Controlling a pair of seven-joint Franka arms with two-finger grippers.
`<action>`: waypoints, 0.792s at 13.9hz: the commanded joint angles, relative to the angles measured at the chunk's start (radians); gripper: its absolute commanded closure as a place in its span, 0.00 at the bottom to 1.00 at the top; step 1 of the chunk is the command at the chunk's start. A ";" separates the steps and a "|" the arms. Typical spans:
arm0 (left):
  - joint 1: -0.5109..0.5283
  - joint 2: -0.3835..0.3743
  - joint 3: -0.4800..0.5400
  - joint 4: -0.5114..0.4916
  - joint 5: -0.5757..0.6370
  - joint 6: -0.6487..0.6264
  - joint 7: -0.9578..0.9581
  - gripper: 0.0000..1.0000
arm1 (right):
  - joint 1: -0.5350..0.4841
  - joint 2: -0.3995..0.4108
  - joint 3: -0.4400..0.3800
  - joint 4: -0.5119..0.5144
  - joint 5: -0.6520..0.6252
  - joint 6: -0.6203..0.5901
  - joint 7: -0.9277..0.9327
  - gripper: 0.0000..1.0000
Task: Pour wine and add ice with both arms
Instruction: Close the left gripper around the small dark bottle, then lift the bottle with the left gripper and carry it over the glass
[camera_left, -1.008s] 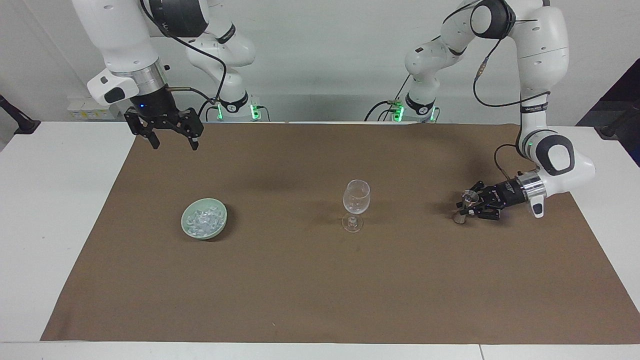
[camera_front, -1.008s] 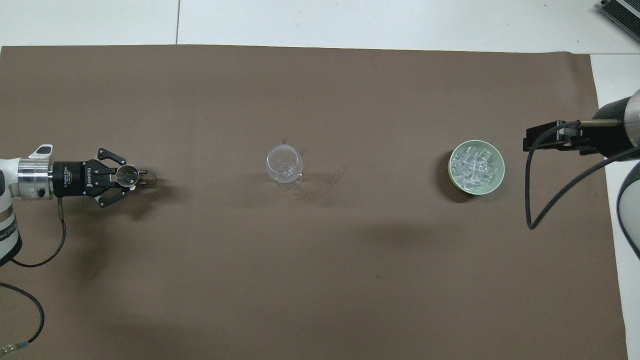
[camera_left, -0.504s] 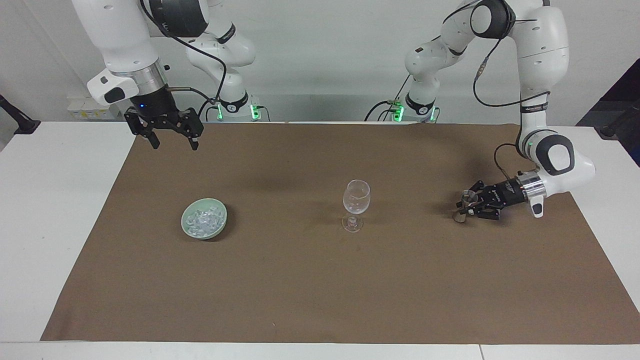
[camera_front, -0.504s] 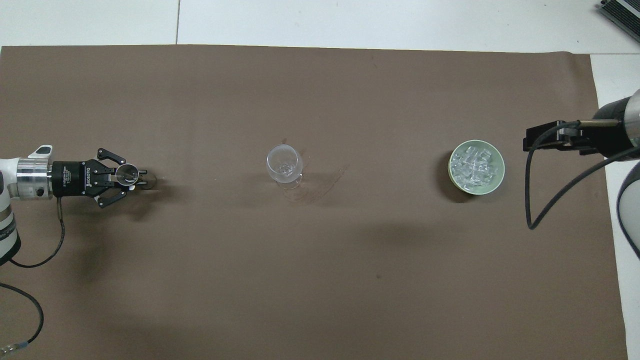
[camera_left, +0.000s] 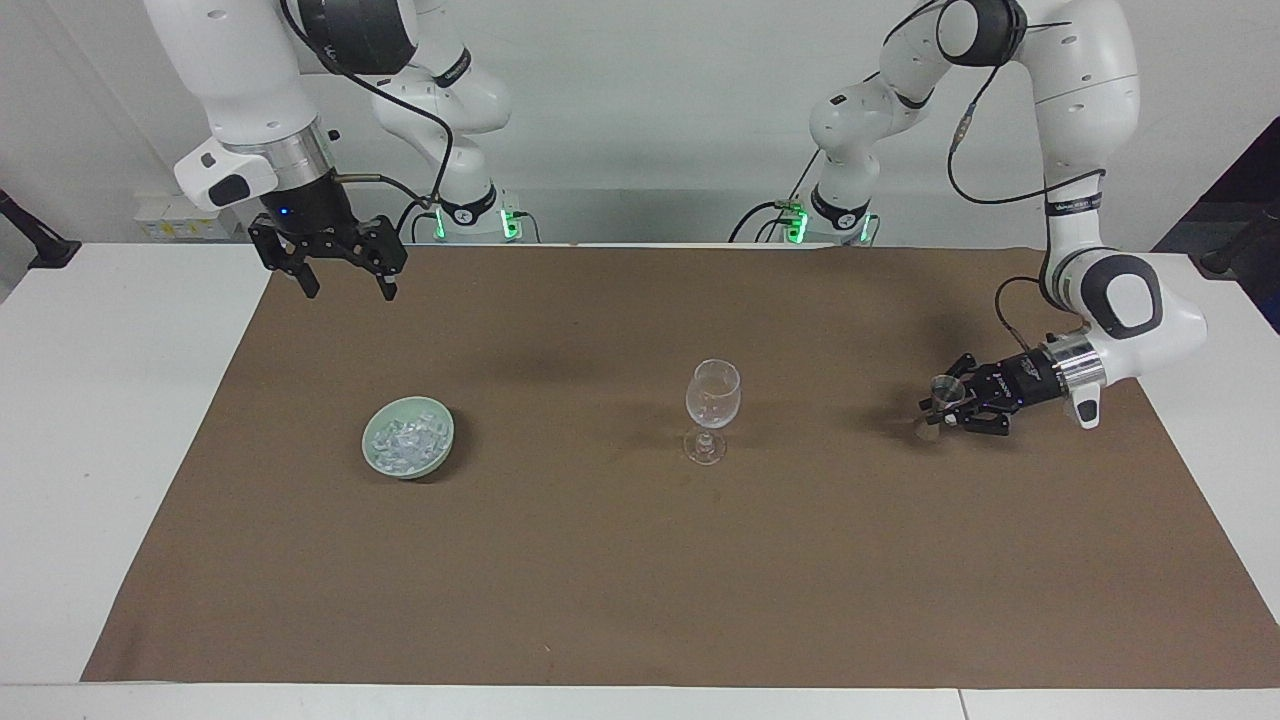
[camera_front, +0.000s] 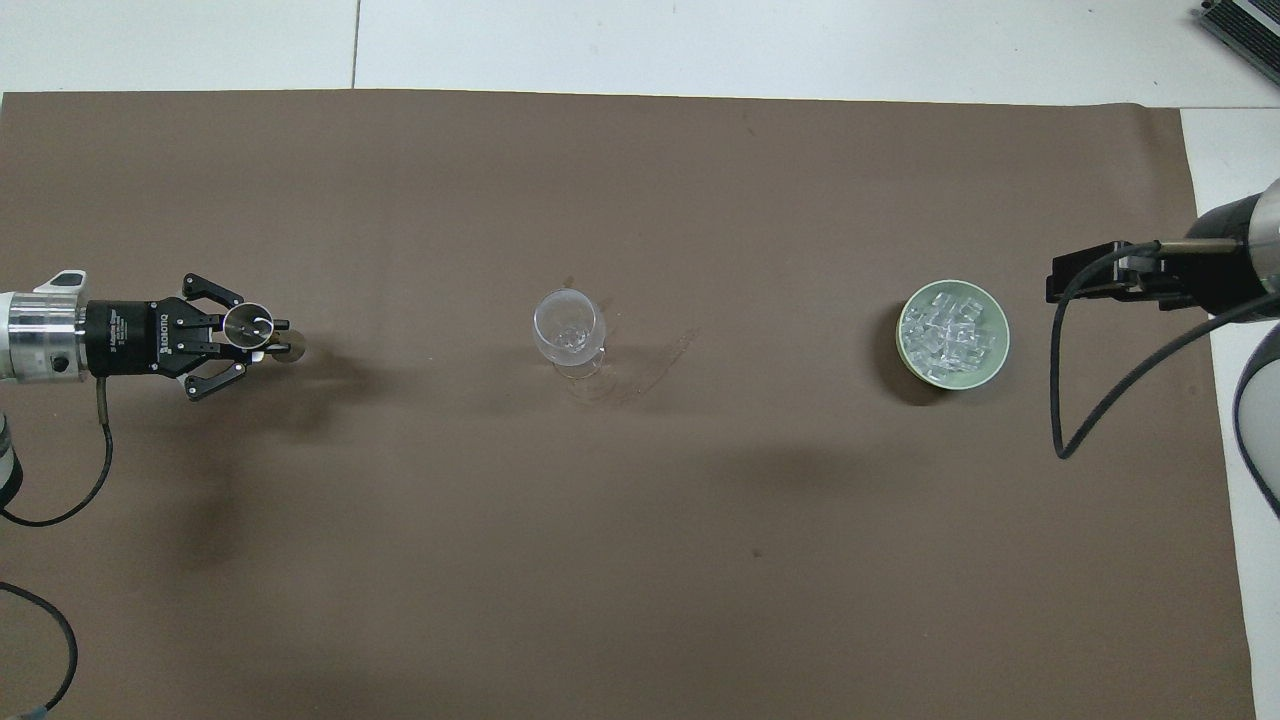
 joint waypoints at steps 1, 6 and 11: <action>-0.031 -0.051 0.013 -0.013 -0.021 -0.005 -0.054 1.00 | -0.008 -0.010 0.005 -0.011 0.006 -0.001 0.011 0.00; -0.072 -0.107 0.012 -0.024 -0.090 -0.010 -0.110 1.00 | -0.008 -0.010 0.005 -0.011 0.006 -0.001 0.011 0.00; -0.143 -0.163 0.012 -0.024 -0.095 0.001 -0.136 1.00 | -0.008 -0.010 0.005 -0.011 0.006 -0.001 0.011 0.00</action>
